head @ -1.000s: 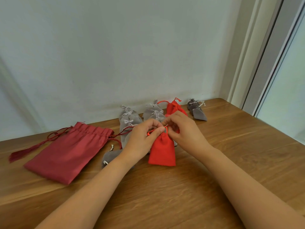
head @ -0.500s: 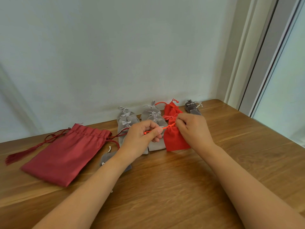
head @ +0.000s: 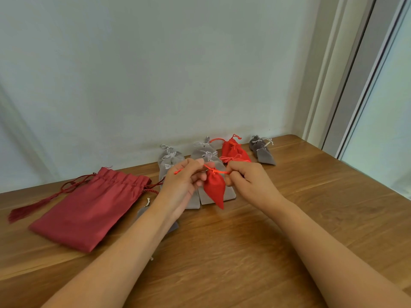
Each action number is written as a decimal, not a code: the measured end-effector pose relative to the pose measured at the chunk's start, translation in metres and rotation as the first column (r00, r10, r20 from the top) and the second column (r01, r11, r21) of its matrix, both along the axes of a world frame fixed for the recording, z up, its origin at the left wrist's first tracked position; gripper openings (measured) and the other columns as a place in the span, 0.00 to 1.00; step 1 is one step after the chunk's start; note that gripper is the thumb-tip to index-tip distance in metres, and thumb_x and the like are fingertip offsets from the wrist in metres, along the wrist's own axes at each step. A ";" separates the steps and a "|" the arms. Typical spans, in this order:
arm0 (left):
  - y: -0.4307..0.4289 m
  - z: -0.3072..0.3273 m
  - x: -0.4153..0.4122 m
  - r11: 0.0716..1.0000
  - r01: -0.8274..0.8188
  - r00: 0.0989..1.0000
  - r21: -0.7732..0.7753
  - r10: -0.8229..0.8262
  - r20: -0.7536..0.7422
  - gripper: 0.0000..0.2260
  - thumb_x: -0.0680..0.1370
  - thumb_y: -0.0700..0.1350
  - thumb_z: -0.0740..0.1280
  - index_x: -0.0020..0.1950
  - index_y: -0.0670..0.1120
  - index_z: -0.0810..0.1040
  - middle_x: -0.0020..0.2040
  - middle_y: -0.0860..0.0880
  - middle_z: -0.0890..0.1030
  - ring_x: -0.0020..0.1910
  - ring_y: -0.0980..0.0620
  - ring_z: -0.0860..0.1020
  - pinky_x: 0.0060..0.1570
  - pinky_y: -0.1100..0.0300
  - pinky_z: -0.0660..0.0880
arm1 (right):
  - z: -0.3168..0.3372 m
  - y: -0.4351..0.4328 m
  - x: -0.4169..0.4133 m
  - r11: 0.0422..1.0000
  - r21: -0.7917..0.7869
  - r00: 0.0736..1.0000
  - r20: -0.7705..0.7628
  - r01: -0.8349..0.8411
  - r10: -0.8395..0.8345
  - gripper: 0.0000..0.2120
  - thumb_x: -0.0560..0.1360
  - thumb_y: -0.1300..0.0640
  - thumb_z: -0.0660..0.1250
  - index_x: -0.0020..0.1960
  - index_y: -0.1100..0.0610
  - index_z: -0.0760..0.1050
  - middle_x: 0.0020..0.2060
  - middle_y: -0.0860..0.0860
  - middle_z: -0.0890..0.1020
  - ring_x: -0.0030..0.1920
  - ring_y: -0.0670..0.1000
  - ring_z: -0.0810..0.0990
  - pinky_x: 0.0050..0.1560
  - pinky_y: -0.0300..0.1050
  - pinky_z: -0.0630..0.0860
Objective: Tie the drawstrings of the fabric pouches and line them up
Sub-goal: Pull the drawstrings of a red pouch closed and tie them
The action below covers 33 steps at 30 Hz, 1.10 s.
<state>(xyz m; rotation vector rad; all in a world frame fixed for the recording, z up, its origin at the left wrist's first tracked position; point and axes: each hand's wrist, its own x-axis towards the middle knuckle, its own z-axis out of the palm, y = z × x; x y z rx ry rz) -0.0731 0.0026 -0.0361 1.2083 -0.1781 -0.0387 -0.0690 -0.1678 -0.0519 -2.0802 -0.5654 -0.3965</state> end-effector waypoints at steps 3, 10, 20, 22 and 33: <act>0.003 0.002 0.000 0.999 0.004 1.000 0.047 -0.003 -0.021 0.10 0.73 0.43 0.68 0.32 0.47 0.81 0.31 0.50 0.79 0.26 0.59 0.71 0.27 0.69 0.67 | 0.005 0.002 -0.004 0.983 0.147 0.989 -0.083 -0.110 0.123 0.11 0.76 0.64 0.56 0.37 0.57 0.72 0.30 0.42 0.76 0.34 0.41 0.72 0.39 0.35 0.68; 0.009 0.002 0.005 0.991 0.070 0.983 0.110 -0.049 -0.179 0.05 0.72 0.40 0.69 0.45 0.40 0.82 0.31 0.51 0.81 0.27 0.60 0.75 0.29 0.70 0.73 | 0.006 0.005 -0.006 0.983 0.137 0.992 0.055 -0.124 0.117 0.14 0.83 0.55 0.55 0.39 0.54 0.67 0.34 0.44 0.69 0.35 0.41 0.67 0.39 0.34 0.65; 0.012 0.007 0.003 0.962 0.247 0.901 -0.112 -0.271 -0.339 0.07 0.70 0.39 0.68 0.41 0.41 0.86 0.34 0.49 0.81 0.27 0.60 0.77 0.27 0.69 0.75 | 0.003 0.007 -0.003 0.995 0.071 0.976 0.211 -0.067 0.050 0.12 0.80 0.50 0.56 0.45 0.54 0.75 0.50 0.50 0.78 0.55 0.44 0.75 0.53 0.32 0.68; 0.012 0.007 0.003 0.962 0.271 0.911 0.024 -0.248 -0.328 0.06 0.70 0.42 0.69 0.37 0.44 0.85 0.32 0.50 0.80 0.26 0.60 0.75 0.26 0.70 0.73 | 0.003 0.008 -0.004 0.993 0.073 0.974 0.212 -0.094 0.076 0.13 0.80 0.50 0.57 0.45 0.55 0.76 0.52 0.49 0.78 0.56 0.42 0.75 0.55 0.31 0.68; 0.014 0.009 -0.002 0.749 0.234 0.962 0.619 -0.269 -0.038 0.07 0.76 0.41 0.69 0.48 0.38 0.84 0.38 0.46 0.81 0.34 0.55 0.70 0.40 0.65 0.72 | 0.001 0.013 -0.009 0.991 0.118 0.994 0.092 -0.065 0.054 0.09 0.78 0.57 0.66 0.39 0.51 0.75 0.32 0.43 0.77 0.34 0.41 0.73 0.37 0.33 0.67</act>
